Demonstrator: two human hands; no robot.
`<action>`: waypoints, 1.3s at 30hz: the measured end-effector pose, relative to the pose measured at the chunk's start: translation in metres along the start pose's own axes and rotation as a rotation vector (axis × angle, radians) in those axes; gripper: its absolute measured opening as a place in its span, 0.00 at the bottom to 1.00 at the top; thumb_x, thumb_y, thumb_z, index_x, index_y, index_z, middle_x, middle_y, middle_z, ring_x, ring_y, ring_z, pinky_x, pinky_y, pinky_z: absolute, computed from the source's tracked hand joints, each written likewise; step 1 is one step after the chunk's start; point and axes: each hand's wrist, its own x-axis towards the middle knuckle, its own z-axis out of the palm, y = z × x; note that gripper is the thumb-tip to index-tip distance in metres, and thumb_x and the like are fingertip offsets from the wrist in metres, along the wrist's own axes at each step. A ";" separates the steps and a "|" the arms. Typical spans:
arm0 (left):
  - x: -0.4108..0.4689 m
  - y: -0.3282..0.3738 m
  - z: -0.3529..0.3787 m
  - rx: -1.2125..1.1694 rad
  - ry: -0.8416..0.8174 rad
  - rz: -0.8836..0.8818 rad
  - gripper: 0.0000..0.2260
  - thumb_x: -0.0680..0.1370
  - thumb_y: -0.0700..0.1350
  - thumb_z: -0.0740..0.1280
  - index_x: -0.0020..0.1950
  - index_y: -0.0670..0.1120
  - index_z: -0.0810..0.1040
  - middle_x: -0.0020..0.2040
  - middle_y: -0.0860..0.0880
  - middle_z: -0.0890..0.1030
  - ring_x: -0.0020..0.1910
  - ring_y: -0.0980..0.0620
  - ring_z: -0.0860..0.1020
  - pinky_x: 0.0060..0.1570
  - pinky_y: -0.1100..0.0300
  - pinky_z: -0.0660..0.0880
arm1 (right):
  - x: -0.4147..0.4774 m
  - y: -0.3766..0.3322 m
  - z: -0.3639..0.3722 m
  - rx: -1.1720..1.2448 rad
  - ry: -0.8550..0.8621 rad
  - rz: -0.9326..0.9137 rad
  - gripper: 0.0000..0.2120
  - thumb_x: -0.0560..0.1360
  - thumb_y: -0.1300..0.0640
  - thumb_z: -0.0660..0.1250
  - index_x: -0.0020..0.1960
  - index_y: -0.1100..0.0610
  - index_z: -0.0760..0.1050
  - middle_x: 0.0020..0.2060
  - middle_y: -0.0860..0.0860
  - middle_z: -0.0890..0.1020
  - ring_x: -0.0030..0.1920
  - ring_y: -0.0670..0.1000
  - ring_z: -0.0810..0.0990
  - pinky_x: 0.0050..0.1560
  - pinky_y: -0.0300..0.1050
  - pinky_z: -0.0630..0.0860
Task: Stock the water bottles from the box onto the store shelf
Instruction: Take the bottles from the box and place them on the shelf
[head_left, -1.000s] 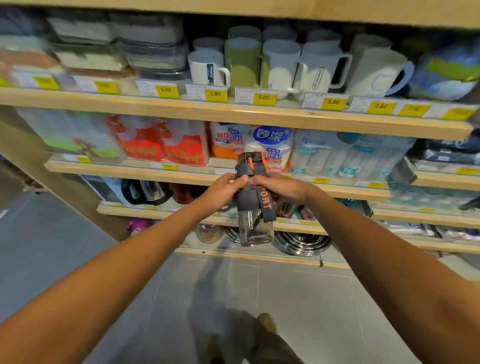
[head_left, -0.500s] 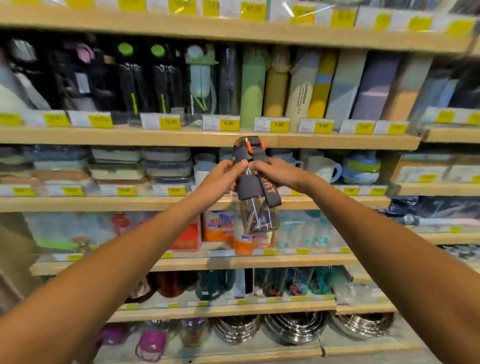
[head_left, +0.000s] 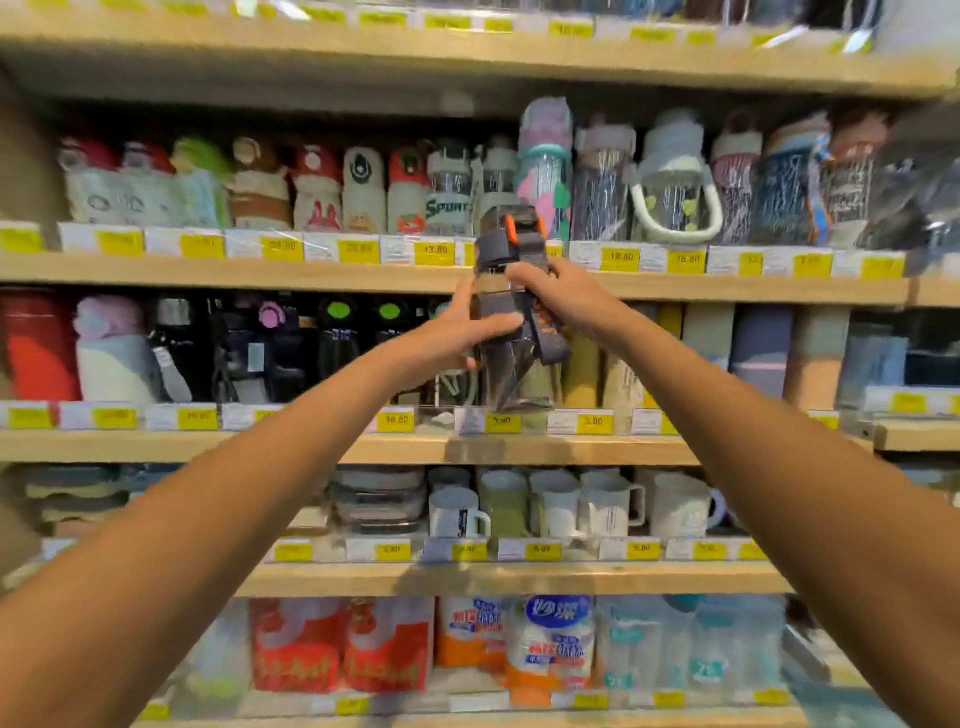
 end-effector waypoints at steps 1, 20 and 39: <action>0.003 0.008 -0.007 0.019 0.007 0.006 0.38 0.74 0.54 0.70 0.75 0.58 0.48 0.65 0.53 0.75 0.60 0.53 0.76 0.57 0.49 0.71 | 0.009 -0.006 -0.001 0.005 0.032 -0.023 0.17 0.75 0.44 0.66 0.55 0.56 0.74 0.48 0.52 0.80 0.43 0.47 0.79 0.43 0.40 0.74; 0.114 0.087 -0.075 0.307 0.487 0.505 0.32 0.73 0.43 0.72 0.70 0.42 0.57 0.59 0.49 0.72 0.58 0.55 0.73 0.50 0.71 0.71 | 0.128 -0.073 -0.035 0.041 0.157 -0.453 0.20 0.76 0.59 0.68 0.65 0.61 0.70 0.52 0.51 0.78 0.48 0.40 0.76 0.42 0.23 0.71; 0.159 0.060 -0.085 0.490 0.503 0.297 0.35 0.74 0.52 0.71 0.73 0.42 0.58 0.69 0.45 0.69 0.65 0.49 0.71 0.57 0.61 0.68 | 0.160 -0.022 -0.017 -0.353 0.393 -0.441 0.16 0.75 0.56 0.65 0.60 0.60 0.71 0.51 0.53 0.74 0.52 0.51 0.72 0.51 0.44 0.68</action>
